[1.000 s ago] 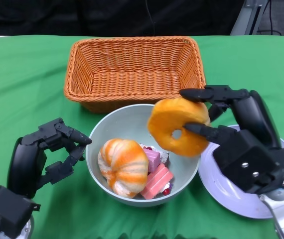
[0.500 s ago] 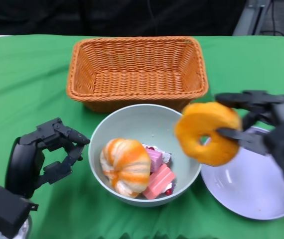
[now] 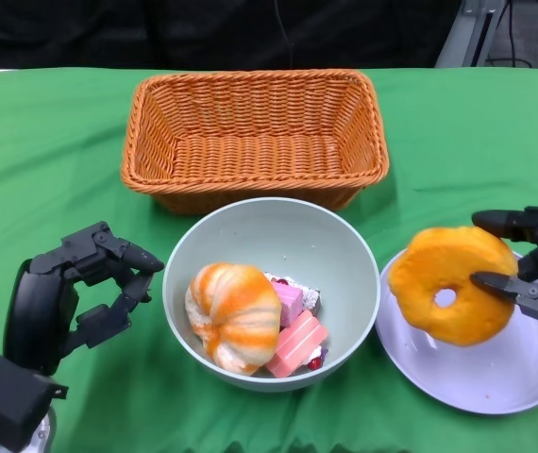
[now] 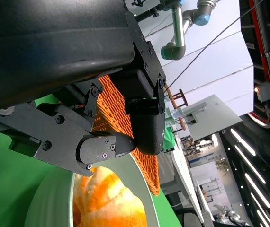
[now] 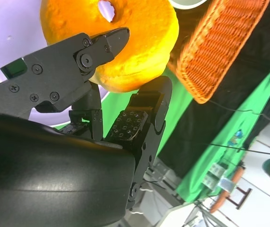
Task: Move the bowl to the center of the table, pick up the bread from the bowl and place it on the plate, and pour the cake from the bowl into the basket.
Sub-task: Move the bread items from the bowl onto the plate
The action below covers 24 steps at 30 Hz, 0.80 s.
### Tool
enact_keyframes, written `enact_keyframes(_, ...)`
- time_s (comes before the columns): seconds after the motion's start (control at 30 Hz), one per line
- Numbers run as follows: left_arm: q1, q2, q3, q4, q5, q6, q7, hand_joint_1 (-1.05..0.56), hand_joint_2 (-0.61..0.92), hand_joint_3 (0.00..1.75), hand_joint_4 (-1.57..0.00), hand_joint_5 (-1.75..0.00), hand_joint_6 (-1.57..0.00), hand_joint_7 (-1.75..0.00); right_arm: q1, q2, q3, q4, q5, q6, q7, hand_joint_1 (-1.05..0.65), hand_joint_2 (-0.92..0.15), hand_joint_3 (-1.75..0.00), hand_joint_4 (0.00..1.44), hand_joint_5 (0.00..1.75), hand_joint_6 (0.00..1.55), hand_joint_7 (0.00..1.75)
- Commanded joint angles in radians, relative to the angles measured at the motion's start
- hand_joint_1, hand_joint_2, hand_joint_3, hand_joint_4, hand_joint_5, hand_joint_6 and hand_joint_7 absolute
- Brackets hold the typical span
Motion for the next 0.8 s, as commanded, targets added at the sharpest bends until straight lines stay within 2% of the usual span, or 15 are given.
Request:
enact_keyframes(0.03, 0.002, 0.015, 0.005, 0.001, 0.001, -0.010, 0.008, -0.19, 0.77, 0.58, -0.83, -1.48, -0.89, -1.05, 0.004, -0.025, -0.010, 0.029, 0.004, 0.006, 0.003, -0.09, -0.92, -0.14, 0.65, 1.40, 1.14, 0.00)
enact_keyframes(0.4, 0.007, 0.016, 0.005, -0.004, 0.003, -0.007, 0.009, -0.19, 0.77, 0.58, -0.82, -1.47, -0.89, -1.05, -0.042, -0.021, -0.002, 0.144, 0.016, 0.061, 0.017, -0.06, -0.92, -0.18, 0.59, 1.36, 1.09, 0.00)
enact_keyframes(0.53, 0.008, 0.015, 0.006, -0.006, -0.008, -0.002, -0.003, -0.19, 0.77, 0.58, -0.82, -1.47, -0.89, -1.04, -0.080, -0.012, -0.007, 0.196, 0.029, 0.115, 0.016, -0.08, -0.92, -0.19, 0.55, 1.33, 1.08, 0.00)
enact_keyframes(0.8, 0.007, 0.023, 0.003, 0.000, 0.002, -0.011, 0.003, -0.20, 0.77, 0.57, -0.82, -1.47, -0.89, -1.04, -0.109, -0.010, -0.016, 0.244, 0.053, 0.111, 0.003, -0.11, -0.92, -0.20, 0.52, 1.29, 1.06, 0.00)
